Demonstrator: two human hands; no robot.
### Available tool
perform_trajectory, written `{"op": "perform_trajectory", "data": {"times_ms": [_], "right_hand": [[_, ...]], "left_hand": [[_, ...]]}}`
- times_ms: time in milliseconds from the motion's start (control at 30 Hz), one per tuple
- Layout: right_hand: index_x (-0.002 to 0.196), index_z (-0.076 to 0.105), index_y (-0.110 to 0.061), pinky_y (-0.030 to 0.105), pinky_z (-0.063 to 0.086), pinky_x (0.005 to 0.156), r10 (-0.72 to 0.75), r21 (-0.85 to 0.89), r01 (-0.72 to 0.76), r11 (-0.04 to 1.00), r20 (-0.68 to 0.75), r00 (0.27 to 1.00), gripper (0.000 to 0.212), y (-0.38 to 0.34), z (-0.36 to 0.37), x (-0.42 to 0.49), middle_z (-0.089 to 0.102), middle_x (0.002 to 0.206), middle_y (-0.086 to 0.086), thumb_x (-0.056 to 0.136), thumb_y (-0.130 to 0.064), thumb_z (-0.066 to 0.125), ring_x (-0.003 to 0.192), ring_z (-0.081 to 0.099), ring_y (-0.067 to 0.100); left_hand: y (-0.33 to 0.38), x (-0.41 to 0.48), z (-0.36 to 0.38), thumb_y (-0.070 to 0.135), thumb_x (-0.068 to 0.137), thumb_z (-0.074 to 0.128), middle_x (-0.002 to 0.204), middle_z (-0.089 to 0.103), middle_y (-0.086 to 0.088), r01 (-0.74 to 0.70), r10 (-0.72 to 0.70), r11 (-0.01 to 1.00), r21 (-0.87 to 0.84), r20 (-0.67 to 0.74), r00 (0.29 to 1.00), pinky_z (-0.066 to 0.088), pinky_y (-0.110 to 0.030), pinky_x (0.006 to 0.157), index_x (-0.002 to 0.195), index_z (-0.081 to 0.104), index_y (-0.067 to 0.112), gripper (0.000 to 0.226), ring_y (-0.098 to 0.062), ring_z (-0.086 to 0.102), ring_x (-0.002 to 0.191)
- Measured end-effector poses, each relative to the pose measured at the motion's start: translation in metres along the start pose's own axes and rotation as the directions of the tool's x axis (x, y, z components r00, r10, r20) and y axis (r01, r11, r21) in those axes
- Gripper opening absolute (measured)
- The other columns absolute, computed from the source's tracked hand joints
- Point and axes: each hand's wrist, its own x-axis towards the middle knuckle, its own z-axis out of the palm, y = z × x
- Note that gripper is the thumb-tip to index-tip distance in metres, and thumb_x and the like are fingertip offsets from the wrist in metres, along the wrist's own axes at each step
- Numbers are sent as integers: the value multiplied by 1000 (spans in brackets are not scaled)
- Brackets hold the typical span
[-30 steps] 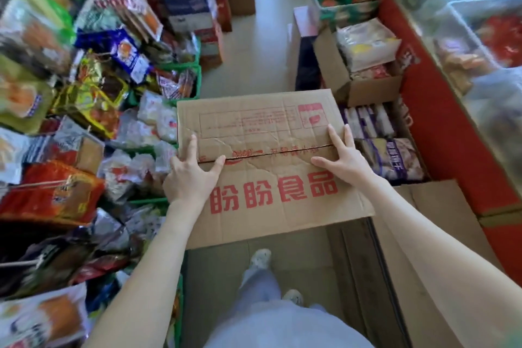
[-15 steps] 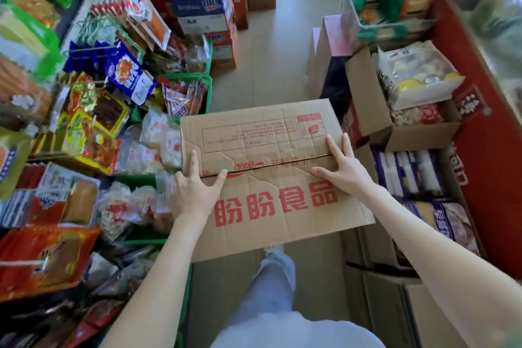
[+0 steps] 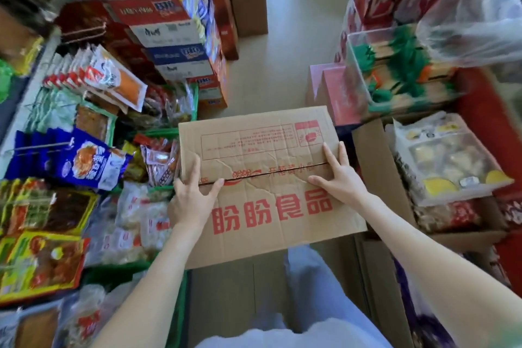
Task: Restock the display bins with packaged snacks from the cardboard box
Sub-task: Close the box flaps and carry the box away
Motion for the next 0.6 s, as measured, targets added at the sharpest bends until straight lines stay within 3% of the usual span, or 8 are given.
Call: {"op": "perform_trajectory", "data": {"times_ms": [167, 333, 467, 600], "right_hand": [[149, -6, -43, 38, 45, 100, -56, -49, 57, 997, 28, 998, 95, -40, -59, 130, -25, 156, 0, 82, -58, 60, 131, 41, 33], [146, -10, -45, 43, 42, 103, -64, -87, 66, 994, 32, 997, 95, -77, -108, 261, -26, 156, -1, 81, -62, 57, 132, 39, 37], [146, -9, -48, 46, 39, 107, -60, -79, 60, 995, 1, 998, 97, -98, -152, 373, -26, 156, -3, 78, -66, 57, 135, 35, 38], [145, -7, -50, 47, 36, 109, -28, -103, 23, 994, -40, 999, 96, -112, -204, 471, -25, 156, -5, 77, -67, 58, 137, 32, 39]], "left_hand": [[49, 109, -29, 70, 85, 36, 129, 41, -20, 73, -73, 997, -11, -40, 996, 43, -36, 72, 149, 6, 45, 76, -39, 56, 102], [97, 234, -52, 71, 85, 36, 117, 42, -16, 79, -81, 996, -38, -60, 995, 45, -38, 76, 148, 11, 46, 73, -38, 56, 97], [141, 349, -65, 71, 86, 35, 119, 43, -17, 81, -83, 996, -35, -39, 996, 47, -38, 76, 148, 9, 47, 72, -39, 58, 95], [206, 460, -85, 68, 86, 42, 132, 36, -18, 31, -26, 995, -90, 53, 998, 45, -39, 85, 149, 5, 47, 76, -40, 55, 104]]}}
